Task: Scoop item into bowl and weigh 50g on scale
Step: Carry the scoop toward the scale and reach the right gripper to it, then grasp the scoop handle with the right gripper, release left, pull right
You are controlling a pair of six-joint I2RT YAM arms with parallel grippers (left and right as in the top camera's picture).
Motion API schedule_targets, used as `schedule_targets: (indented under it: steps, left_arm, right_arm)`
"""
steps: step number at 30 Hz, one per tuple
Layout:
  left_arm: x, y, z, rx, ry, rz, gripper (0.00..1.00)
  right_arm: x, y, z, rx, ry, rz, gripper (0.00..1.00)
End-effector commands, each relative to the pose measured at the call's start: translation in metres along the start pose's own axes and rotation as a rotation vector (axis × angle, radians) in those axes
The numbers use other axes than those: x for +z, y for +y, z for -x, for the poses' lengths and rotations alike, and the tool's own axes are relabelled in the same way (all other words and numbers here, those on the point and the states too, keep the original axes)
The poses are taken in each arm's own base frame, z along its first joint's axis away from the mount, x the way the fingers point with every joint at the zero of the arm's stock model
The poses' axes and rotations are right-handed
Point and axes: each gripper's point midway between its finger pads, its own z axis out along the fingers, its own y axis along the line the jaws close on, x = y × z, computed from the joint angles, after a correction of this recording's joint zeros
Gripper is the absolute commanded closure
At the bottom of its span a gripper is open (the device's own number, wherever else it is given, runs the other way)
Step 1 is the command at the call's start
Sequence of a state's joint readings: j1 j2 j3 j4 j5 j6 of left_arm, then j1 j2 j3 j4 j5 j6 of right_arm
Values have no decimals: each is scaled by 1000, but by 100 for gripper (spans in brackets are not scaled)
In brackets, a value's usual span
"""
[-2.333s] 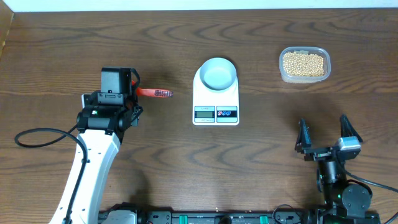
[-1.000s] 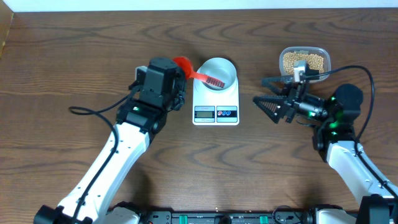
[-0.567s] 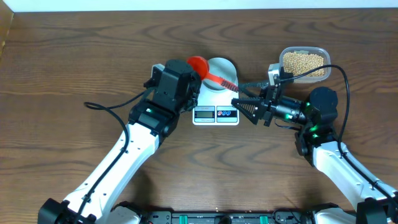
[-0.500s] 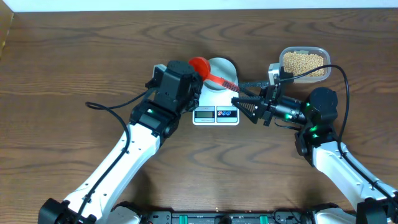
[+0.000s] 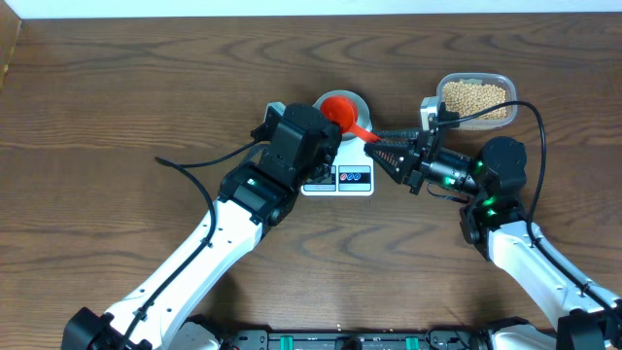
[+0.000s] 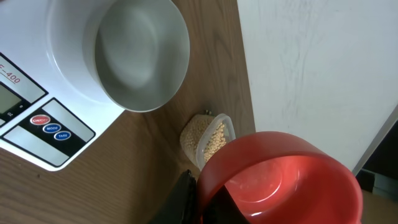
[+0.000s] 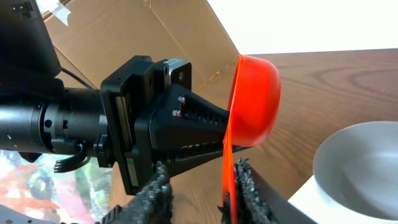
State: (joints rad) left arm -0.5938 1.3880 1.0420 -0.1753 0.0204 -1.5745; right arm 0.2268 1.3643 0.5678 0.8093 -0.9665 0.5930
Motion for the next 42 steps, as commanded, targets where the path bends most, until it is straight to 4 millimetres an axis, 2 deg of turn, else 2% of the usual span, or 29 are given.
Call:
schedule_targets:
  steps: [1, 11, 23, 32, 39, 40, 42]
  left_arm:
    - [1, -1, 0, 0, -3, -2, 93]
    - [0, -1, -8, 14, 12, -1, 93]
    - [0, 0, -8, 19, 13, 2, 93]
    - [0, 0, -8, 22, 13, 2, 92]
    - [0, 1, -8, 22, 12, 6, 83]
    - [0, 2, -8, 22, 11, 9, 77]
    - [0, 3, -8, 22, 11, 14, 75]
  right_arm:
    - [2, 0, 7, -17, -15, -7, 73]
    - [2, -2, 8, -13, -22, -17, 85]
    - [2, -3, 9, 17, -28, -25, 98]
    - [2, -3, 9, 19, -28, -26, 99]
    - [0, -8, 8, -9, -25, -42, 99]
    - [0, -10, 7, -8, -24, -51, 99]
    - [-3, -18, 7, 7, -31, -88, 99]
